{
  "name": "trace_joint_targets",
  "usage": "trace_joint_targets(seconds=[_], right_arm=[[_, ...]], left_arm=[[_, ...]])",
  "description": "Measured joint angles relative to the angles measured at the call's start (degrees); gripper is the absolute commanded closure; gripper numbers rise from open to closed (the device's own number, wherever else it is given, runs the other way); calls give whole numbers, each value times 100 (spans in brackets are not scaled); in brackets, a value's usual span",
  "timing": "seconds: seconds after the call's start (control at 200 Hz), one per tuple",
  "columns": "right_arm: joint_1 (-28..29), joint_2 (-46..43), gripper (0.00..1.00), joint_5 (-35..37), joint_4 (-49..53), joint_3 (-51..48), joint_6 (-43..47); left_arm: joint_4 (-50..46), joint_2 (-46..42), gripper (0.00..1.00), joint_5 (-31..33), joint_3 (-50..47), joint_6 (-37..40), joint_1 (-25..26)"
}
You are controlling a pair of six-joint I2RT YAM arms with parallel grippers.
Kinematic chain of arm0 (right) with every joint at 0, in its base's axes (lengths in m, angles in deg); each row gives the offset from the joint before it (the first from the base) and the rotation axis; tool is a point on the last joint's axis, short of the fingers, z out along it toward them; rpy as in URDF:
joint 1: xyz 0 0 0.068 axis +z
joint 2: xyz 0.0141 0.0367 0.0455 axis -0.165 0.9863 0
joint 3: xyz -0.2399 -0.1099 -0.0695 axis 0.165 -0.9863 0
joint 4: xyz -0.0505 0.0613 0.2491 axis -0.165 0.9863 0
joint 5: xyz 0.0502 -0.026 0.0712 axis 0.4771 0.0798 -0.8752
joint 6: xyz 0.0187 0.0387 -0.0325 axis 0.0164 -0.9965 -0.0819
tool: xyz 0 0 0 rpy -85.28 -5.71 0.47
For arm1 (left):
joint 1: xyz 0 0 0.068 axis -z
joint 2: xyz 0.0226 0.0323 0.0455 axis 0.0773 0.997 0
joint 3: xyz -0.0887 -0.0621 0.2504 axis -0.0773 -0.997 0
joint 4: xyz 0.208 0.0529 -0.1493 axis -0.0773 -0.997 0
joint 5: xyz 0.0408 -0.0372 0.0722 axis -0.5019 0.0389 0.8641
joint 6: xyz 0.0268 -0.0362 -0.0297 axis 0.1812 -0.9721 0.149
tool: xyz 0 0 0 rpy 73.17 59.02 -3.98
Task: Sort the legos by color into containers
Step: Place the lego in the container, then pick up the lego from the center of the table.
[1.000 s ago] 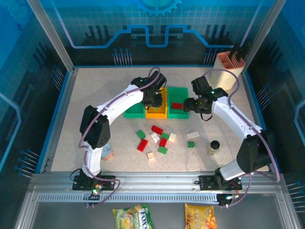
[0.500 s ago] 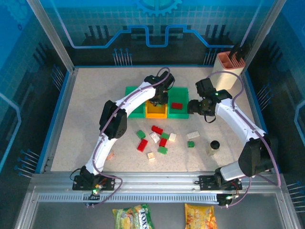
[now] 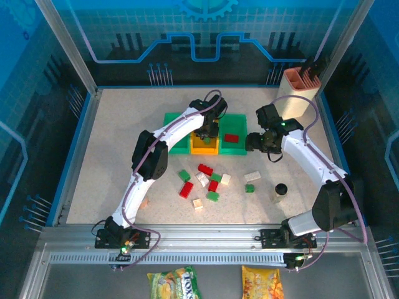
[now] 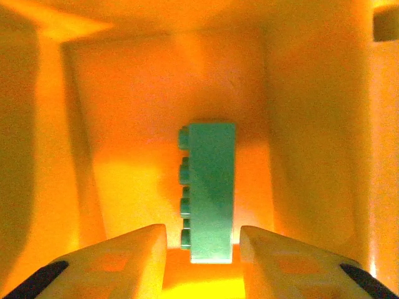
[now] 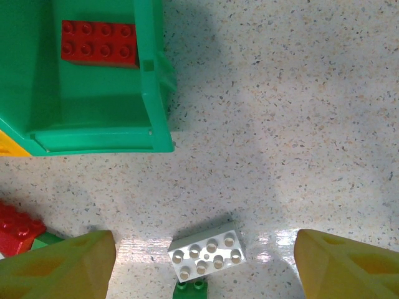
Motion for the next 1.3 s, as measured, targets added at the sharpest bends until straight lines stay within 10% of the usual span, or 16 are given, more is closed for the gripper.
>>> trace_joint_targets(seconds=[0.425, 1.301], right_arm=[[0, -87, 23, 0, 42, 0, -2], [155, -9, 23, -39, 39, 0, -2]], left_arm=[[-13, -603, 62, -4, -216, 7, 11], [280, -3346, 59, -278, -3729, -446, 741]])
